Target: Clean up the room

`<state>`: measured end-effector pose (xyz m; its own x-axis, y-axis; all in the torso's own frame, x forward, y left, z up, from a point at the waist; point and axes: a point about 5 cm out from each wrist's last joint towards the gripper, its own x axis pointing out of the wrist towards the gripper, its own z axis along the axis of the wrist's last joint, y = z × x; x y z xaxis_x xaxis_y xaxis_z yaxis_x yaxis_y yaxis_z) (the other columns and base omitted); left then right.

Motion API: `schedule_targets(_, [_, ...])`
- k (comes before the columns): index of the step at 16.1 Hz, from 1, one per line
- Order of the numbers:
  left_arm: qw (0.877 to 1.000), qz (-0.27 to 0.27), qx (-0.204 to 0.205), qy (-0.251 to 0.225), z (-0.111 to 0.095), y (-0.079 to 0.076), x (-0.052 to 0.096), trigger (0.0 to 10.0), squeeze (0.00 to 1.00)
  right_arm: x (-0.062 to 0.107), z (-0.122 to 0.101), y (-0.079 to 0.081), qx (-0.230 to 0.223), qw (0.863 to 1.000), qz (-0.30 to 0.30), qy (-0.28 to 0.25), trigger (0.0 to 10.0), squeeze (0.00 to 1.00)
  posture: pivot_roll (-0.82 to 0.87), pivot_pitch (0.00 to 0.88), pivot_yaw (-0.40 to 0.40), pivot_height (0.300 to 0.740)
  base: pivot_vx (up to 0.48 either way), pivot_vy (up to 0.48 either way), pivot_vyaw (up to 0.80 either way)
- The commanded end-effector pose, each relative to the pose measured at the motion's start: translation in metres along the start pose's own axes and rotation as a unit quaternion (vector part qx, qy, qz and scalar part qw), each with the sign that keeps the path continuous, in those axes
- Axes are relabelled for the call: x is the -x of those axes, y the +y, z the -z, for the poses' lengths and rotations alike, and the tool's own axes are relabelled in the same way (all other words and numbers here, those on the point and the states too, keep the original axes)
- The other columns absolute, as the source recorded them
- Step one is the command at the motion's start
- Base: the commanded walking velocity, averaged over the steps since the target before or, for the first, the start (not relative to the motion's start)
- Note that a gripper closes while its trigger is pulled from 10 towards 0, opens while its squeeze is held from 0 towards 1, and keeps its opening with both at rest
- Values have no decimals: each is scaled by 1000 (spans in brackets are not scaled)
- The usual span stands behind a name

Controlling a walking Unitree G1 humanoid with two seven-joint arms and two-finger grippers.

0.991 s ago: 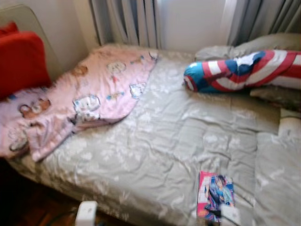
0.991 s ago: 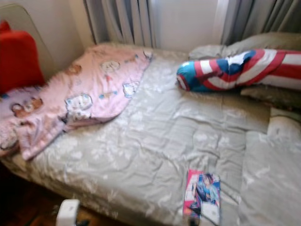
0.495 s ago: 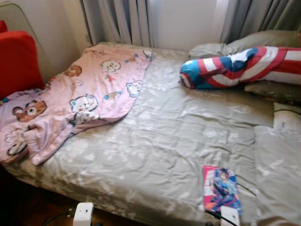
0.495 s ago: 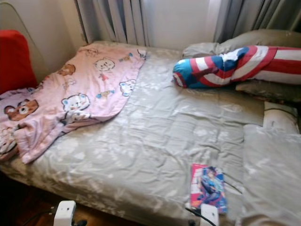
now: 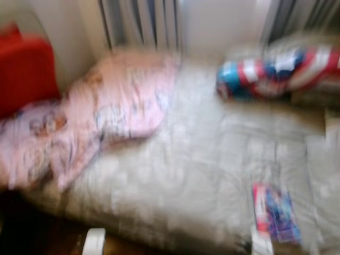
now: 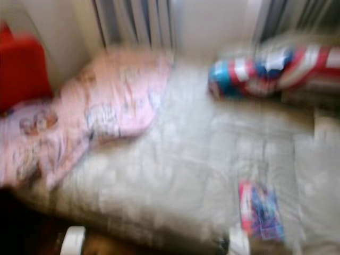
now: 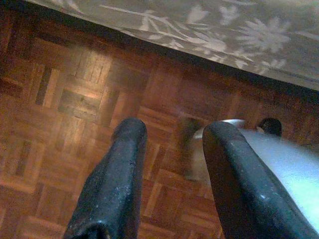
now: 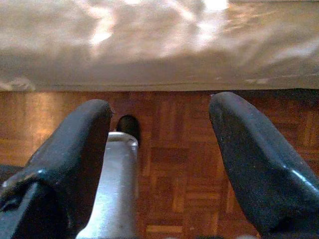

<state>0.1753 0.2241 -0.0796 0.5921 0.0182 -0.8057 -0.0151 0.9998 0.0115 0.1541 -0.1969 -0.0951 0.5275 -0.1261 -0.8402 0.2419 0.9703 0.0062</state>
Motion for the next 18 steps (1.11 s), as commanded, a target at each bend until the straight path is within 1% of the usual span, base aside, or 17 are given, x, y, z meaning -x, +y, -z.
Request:
schedule_targets(1, [1000, -7, 4, 17, 10, 4, 3, 10000, 0, 1, 6, 6, -1, 1000, -6, 11, 10000, 0, 16, 69, 33, 740, 0, 386, 0])
schedule_targets(2, [1000, -7, 4, 17, 10, 4, 3, 10000, 0, 1, 6, 6, -1, 1000, -6, 11, 10000, 0, 15, 69, 34, 740, 0, 386, 0])
schedule_targets(4, [1000, -7, 3, 17, 11, 3, 2, 10000, 0, 1, 7, 15, 0, 1000, -11, 11, 10000, 0, 16, 66, 36, 740, 0, 386, 0])
schedule_targets(5, [1000, -7, 3, 17, 11, 2, 2, 10000, 0, 1, 7, 17, 0, 1000, -12, 11, 10000, 0, 16, 66, 36, 740, 0, 386, 0])
schedule_targets(9, [1000, -5, 2, 19, 13, 0, 3, 10000, 0, 1, 7, 12, 1, 1000, -12, 10, 10000, 0, 18, 56, 40, 740, 0, 385, 0])
schedule_targets(12, [1000, -12, 5, 23, 20, 13, 7, 10000, 0, 0, 4, 9, 2, 1000, -14, 6, 10000, 0, 21, 48, 40, 740, 0, 386, 0])
schedule_targets(14, [1000, -14, 5, 25, 21, 15, 8, 10000, 0, 0, 4, 9, 3, 1000, -14, 5, 10000, 0, 22, 47, 40, 740, 0, 386, 0])
schedule_targets(17, [1000, -14, 5, 25, 22, 14, 8, 10000, 0, 0, 5, 10, 4, 1000, -16, 7, 10000, 0, 22, 51, 39, 740, 0, 386, 0])
schedule_targets(18, [1000, -12, 6, 25, 23, 10, 7, 10000, 0, 1, 5, 10, 4, 1000, -16, 7, 10000, 0, 23, 53, 37, 740, 0, 386, 0])
